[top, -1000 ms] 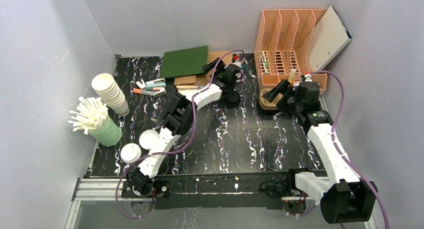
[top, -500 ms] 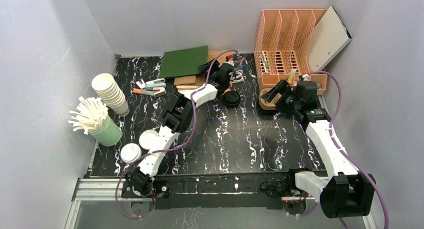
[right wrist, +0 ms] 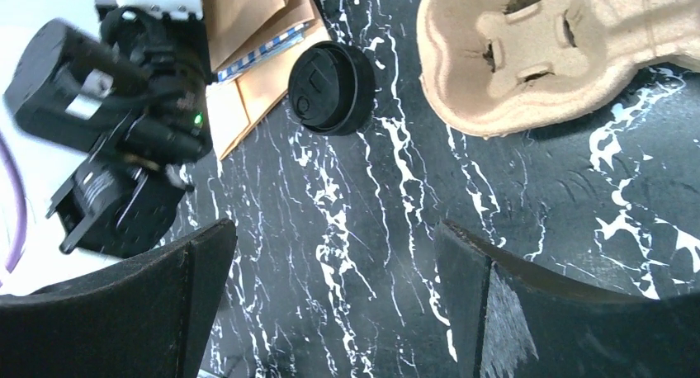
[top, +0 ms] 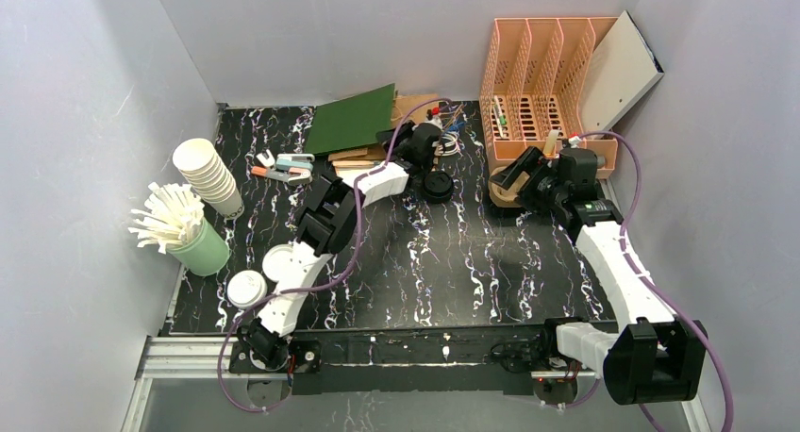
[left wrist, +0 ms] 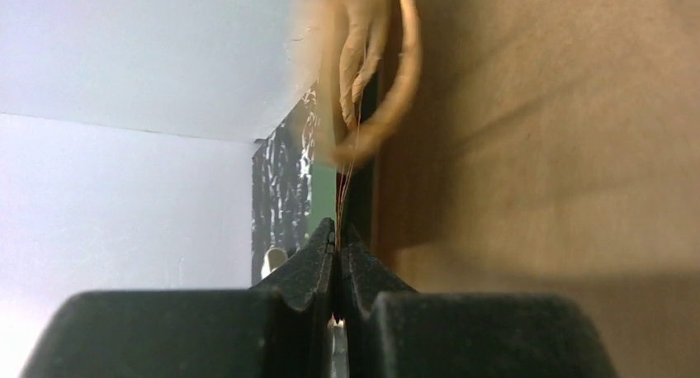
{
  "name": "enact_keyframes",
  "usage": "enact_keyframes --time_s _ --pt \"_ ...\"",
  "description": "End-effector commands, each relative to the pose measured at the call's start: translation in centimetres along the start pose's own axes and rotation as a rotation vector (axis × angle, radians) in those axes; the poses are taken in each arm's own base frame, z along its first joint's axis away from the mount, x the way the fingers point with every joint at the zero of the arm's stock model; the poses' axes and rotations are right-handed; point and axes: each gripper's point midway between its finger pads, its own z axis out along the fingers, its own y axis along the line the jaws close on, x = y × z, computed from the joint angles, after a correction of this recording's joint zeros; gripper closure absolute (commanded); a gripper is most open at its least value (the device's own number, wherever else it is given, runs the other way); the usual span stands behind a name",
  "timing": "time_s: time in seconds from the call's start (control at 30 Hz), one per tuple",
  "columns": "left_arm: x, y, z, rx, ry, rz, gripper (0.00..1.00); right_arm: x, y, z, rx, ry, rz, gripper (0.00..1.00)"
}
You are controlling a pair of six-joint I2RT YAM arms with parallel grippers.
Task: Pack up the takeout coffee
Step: Pick up the takeout bag from the center of the board.
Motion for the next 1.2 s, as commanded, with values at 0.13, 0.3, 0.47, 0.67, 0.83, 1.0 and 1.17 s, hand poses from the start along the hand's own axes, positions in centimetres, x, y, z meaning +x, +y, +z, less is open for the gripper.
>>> enact_keyframes --time_s 0.13,0.3,0.47,0.67,0.83,1.0,1.17 --pt "-3.1 12.2 -9.7 -0.119 -0.061 -0.151 1.0 -2.6 4.6 -1.6 -0.142 -0.062 -0.025 0.02" --pt "-2.1 13.1 -15.0 -0.101 -0.082 -0.179 1.0 -2.8 5.5 -2.3 -0.172 -0.062 -0.01 0.02" --pt "-1.1 11.2 -20.0 0.036 -0.127 -0.243 1.0 -3.5 5.7 -3.2 -0.156 -0.1 0.006 0.02" --pt "-0.4 9.1 -25.5 0.34 -0.208 -0.409 1.0 -3.4 5.9 -4.5 -0.171 -0.128 0.0 0.04" --pt "1.3 7.3 -28.8 0.607 -0.221 -0.558 1.0 -3.3 5.9 -5.3 -0.167 -0.138 -0.004 0.04" --pt "3.2 5.4 -31.1 0.779 -0.202 -0.6 1.0 -2.8 5.9 -5.3 -0.176 -0.112 -0.002 0.06" --pt "5.2 4.0 -32.0 0.853 -0.17 -0.61 1.0 -1.8 6.7 -4.2 -0.229 -0.034 0.031 0.06"
